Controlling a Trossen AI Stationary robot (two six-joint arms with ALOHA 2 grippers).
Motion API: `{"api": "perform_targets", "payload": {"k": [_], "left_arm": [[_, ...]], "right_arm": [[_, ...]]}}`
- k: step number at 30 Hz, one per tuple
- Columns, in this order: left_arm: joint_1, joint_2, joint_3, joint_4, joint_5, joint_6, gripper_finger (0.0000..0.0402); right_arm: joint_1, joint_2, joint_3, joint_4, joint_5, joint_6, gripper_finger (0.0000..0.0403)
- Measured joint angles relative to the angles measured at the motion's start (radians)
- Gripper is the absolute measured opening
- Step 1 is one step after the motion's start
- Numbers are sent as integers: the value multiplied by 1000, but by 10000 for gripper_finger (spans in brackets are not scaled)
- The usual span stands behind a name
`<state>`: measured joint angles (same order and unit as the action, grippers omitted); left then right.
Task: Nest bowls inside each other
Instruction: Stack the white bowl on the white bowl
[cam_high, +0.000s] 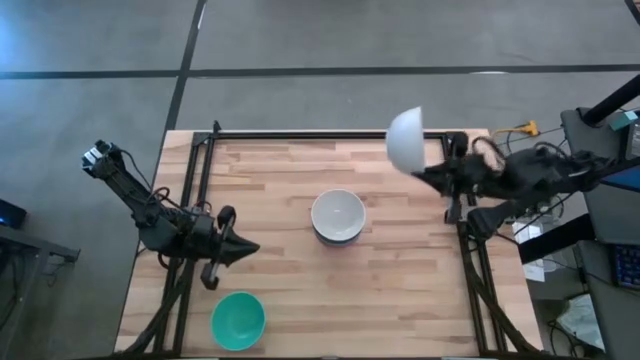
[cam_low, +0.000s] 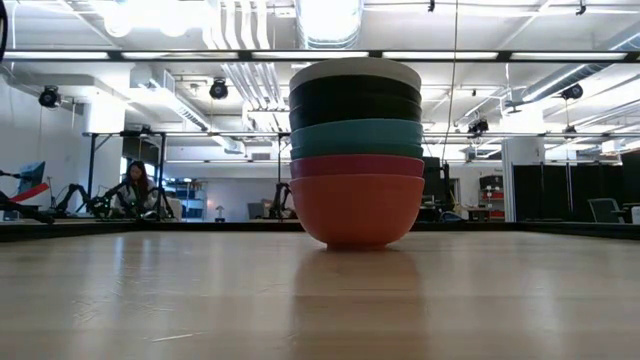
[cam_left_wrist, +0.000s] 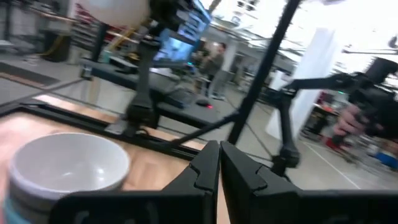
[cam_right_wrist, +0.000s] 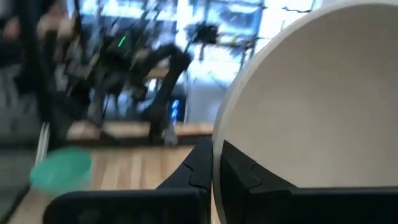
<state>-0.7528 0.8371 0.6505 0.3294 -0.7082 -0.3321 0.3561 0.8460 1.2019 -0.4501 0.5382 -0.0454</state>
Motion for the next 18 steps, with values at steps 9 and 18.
{"api": "perform_targets", "payload": {"k": [9,18], "left_arm": [[0,0,-2,0,-87,0,0],[0,0,-3,-4,-87,2,0]], "right_arm": [[-2,163,22,-143,-167,-94,8],[-14,397,92,-149,-351,-102,8]]}}
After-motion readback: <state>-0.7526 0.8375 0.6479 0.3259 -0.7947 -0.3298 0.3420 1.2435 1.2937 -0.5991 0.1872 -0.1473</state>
